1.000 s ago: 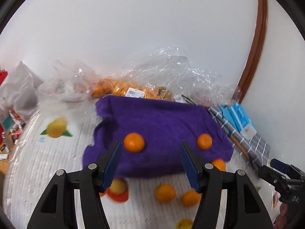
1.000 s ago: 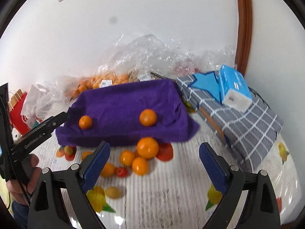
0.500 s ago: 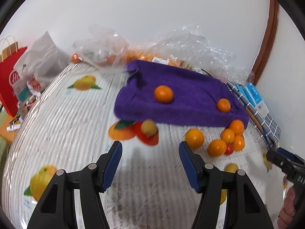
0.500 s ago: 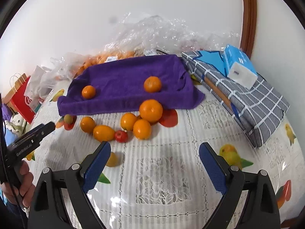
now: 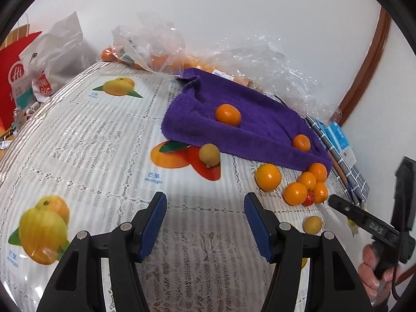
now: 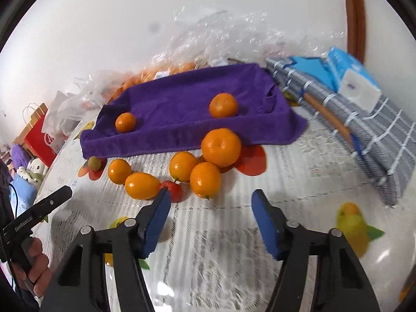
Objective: Organize fruits
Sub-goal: 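Close the right tool on a large orange while the left tool grasps a small yellow-green fruit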
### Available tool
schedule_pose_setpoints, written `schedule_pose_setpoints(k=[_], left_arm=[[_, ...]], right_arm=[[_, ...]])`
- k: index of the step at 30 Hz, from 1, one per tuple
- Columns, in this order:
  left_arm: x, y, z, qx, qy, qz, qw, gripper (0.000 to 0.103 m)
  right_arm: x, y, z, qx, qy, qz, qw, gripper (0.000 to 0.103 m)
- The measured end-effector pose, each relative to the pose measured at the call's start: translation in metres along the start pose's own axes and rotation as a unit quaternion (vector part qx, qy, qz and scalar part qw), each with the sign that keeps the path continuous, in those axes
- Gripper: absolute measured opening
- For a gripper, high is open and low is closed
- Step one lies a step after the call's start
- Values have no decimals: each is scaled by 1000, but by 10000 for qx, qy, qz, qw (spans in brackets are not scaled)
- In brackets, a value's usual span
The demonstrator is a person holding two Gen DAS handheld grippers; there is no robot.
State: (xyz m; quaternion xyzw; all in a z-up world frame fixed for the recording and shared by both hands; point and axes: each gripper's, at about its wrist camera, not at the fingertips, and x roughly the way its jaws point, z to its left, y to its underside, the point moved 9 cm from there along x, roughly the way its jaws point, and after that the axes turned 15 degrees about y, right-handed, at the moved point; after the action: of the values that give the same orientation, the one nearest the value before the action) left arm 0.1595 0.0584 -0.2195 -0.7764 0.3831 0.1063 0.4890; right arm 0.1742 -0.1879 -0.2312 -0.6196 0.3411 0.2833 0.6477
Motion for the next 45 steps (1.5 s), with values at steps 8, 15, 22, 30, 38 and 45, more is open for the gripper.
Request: schedule_pose_setpoints(k=[8,15,22,30,38,45], left_arm=[[2,0,-3,-6,147,32,9999,60],[3,0,0,-93,165,39,9998,60],[9,2,5,-229,27,192,9995,60],[33,-6,-3,366,-825,513,9946,60],[60,-34,5,388,-856,542,9941,29],[54,-33,-4,148,102,345,9992,24]], right_arm=[[26,-8,8,0,-74,195,9998,46],[22,-4,7,-176,-214,195,9994,31],[2,8,-19,-284,46,82,9996,31],[11,14,-19,-327,146,64,9993,31],[6,14,-17,-527,515,-164,9971,31],[9,12,-24,-391,445,-111,9982,31]])
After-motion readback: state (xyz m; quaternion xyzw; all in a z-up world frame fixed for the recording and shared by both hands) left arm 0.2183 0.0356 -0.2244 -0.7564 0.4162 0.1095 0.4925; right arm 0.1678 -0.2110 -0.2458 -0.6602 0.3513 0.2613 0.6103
